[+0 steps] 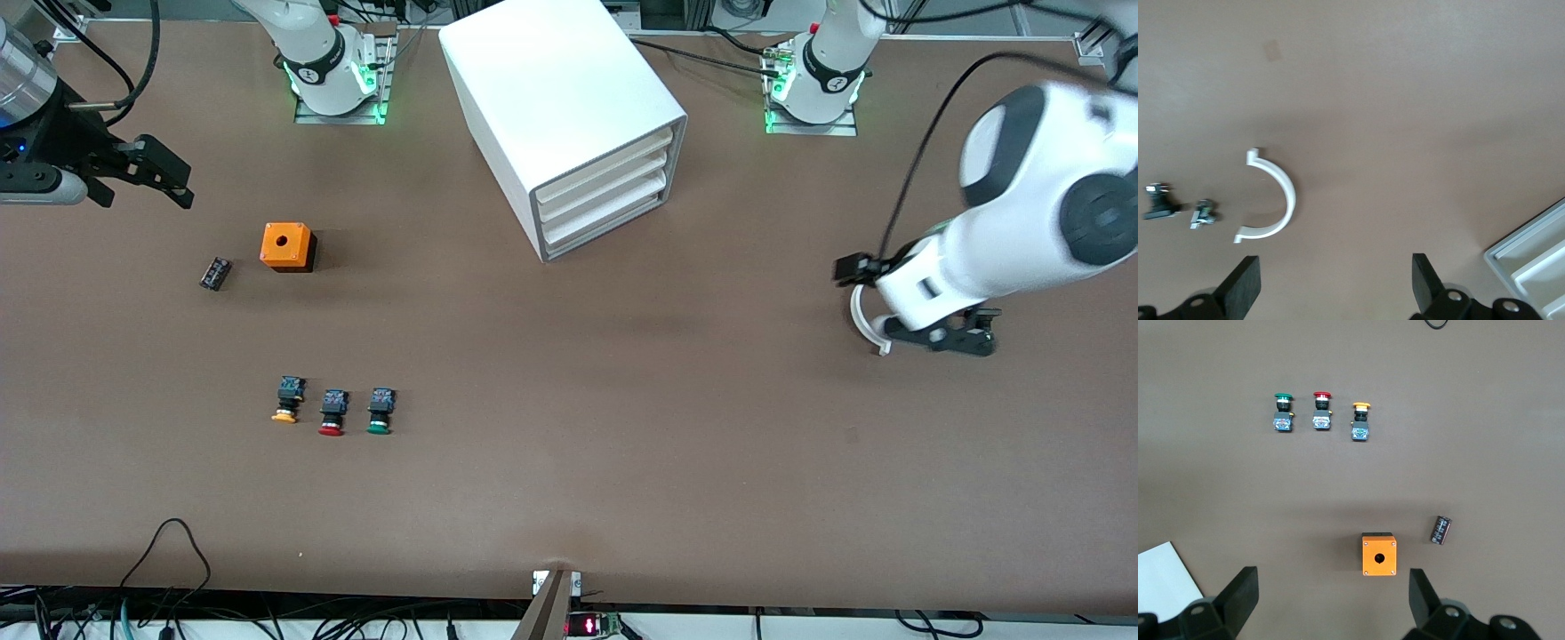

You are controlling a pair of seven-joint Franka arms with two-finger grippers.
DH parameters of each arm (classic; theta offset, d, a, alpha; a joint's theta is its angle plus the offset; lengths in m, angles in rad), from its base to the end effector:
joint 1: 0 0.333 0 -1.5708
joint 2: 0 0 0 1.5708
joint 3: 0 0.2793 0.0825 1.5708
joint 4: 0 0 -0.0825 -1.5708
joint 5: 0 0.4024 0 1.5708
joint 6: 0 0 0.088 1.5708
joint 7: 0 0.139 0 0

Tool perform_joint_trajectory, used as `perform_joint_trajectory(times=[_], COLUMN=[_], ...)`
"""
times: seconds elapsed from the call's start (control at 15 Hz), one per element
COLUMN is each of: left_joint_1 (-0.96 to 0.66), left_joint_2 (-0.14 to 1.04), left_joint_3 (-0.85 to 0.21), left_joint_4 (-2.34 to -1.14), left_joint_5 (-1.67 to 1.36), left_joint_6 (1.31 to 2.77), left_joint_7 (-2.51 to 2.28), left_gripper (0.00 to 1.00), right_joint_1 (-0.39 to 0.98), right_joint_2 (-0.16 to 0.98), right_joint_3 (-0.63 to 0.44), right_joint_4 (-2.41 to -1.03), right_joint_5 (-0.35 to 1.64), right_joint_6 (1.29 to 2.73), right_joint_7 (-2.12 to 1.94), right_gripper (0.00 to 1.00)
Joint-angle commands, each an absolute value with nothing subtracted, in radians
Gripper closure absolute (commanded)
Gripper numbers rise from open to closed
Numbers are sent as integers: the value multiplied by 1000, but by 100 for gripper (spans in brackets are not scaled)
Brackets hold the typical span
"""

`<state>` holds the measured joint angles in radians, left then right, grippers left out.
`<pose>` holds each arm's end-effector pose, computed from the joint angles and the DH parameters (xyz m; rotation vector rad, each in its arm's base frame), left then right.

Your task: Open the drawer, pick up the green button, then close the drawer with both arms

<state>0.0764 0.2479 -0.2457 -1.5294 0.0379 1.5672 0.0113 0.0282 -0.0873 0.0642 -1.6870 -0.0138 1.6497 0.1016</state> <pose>0.6094 -0.0883 0.4315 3.1059 -0.2853 -0.3189 0.5550 0.0507 0.5548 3.1261 -0.0134 0.0805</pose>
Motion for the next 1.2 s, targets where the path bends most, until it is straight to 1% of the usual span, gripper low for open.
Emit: perform_joint_trajectory(times=[0.0, 0.13, 0.2, 0.27, 0.47, 0.67, 0.94, 1.14], left_joint_1=[58, 52, 48, 37, 21, 23, 26, 25], left_joint_2=[70, -36, -72, -84, -81, -66, -14, -11], left_joint_3=[-171, -109, -79, -74, -74, -72, -72, -84], left_joint_4=[-1661, -1745, -1775, -1778, -1761, -1753, -1663, -1649], left_joint_5=[-6, -119, -145, -138, 13, -23, -31, -18], left_joint_6=[1586, 1604, 1614, 1637, 1649, 1643, 1576, 1568], left_joint_7=[63, 64, 69, 86, 153, 144, 140, 106], left_gripper=[0, 0, 0, 0, 0, 0, 0, 0], right_joint_1=[23, 23, 23, 23, 23, 23, 21, 21], right_joint_2=[-77, -77, -77, -78, -78, -78, -78, -80], right_joint_3=[74, 74, 74, 74, 74, 74, 72, 72], right_joint_4=[-1661, -1661, -1661, -1661, -1663, -1663, -1663, -1663], right_joint_5=[-17, -17, -17, -17, -17, -17, -17, -15], right_joint_6=[1635, 1635, 1635, 1635, 1634, 1628, 1628, 1628], right_joint_7=[117, 115, 115, 117, 117, 112, 112, 109], right_gripper=[0, 0, 0, 0, 0, 0, 0, 0])
